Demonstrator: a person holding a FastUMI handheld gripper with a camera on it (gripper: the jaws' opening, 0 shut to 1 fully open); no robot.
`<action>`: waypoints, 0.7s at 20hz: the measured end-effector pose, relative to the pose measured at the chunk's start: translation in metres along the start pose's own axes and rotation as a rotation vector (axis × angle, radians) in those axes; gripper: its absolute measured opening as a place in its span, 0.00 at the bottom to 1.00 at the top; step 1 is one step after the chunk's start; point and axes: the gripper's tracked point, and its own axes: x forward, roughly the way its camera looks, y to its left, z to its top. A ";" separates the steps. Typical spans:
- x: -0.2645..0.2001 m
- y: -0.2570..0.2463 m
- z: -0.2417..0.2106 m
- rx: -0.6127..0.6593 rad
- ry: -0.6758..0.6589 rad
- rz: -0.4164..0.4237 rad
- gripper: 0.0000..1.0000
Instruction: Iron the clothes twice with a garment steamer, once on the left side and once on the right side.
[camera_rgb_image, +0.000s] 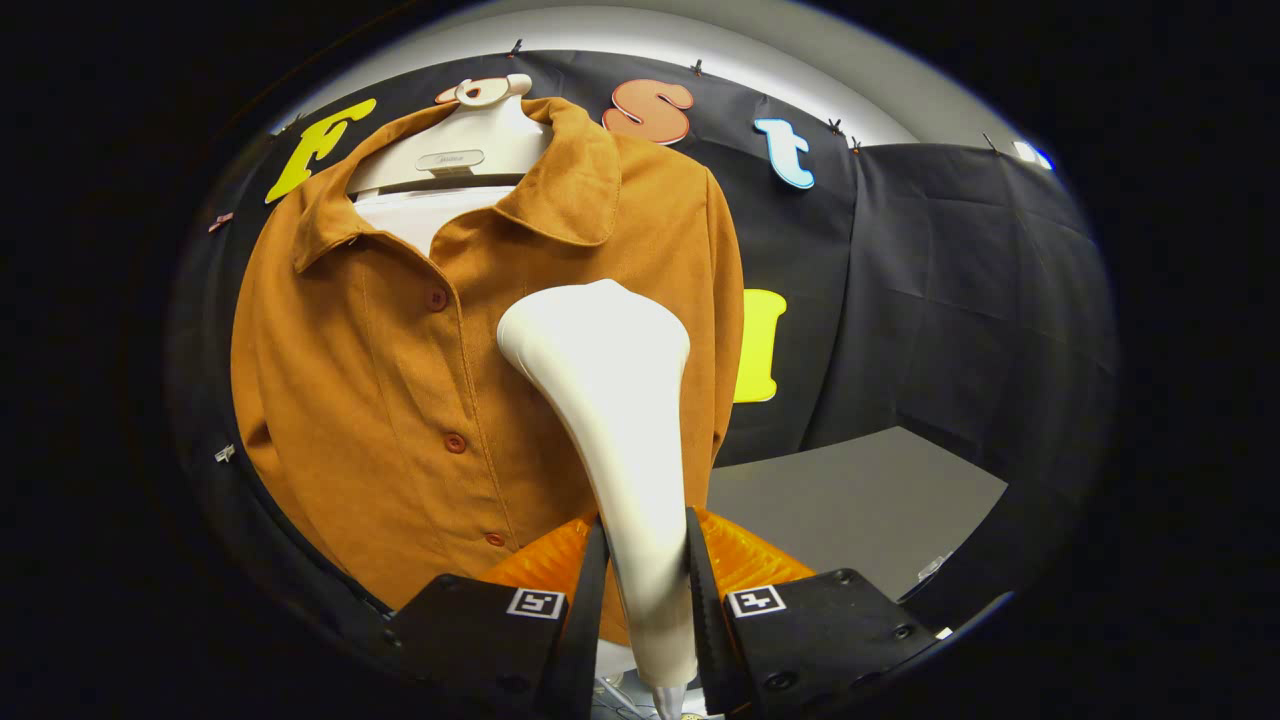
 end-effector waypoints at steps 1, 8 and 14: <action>0.002 0.003 -0.002 -0.001 0.007 0.006 0.45; 0.016 0.012 -0.027 -0.005 0.080 0.044 0.45; 0.024 0.014 -0.054 -0.007 0.154 0.059 0.45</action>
